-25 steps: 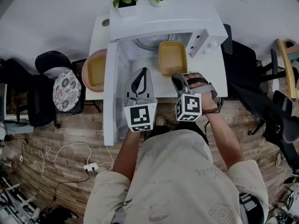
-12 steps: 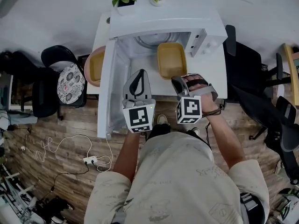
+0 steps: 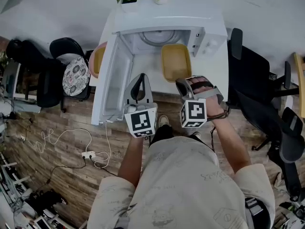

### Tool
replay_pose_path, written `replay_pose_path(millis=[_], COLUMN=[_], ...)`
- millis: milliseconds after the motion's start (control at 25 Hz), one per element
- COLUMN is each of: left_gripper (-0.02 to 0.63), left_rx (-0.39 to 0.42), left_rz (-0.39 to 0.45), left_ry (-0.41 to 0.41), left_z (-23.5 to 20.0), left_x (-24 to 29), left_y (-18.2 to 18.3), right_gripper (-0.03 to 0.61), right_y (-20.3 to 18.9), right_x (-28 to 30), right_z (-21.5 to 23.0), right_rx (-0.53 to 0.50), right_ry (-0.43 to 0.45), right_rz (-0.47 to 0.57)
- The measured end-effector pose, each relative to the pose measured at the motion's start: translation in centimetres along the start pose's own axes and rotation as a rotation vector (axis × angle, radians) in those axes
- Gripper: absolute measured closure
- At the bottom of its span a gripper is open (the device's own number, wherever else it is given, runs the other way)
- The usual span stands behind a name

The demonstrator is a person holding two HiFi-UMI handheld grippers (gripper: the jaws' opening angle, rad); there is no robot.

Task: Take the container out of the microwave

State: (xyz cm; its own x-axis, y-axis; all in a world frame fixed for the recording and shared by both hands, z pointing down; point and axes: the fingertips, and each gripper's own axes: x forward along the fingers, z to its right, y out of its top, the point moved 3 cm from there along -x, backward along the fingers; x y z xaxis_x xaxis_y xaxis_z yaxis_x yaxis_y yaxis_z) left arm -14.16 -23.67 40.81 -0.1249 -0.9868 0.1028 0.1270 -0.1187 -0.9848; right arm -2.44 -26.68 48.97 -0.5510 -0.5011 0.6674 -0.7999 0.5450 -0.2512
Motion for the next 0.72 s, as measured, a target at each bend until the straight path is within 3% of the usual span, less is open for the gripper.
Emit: replay_pose_path(millis=[520, 720], left_gripper=[0.606, 0.606], left_rx=[0.014, 0.017], left_rz=[0.002, 0.011], left_ry=[0.098, 0.128], left_z=[2.2, 2.7], left_x=[-4.3, -5.5], left_y=[0.9, 1.6], right_gripper=[0.542, 0.541], right_y=[-0.3, -0.4], right_x=[-4.4, -5.9], right_z=[-0.2, 0.1], right_rx=[-0.054, -0.132], right_ry=[0.004, 0.006], right_rz=[0.059, 0.029])
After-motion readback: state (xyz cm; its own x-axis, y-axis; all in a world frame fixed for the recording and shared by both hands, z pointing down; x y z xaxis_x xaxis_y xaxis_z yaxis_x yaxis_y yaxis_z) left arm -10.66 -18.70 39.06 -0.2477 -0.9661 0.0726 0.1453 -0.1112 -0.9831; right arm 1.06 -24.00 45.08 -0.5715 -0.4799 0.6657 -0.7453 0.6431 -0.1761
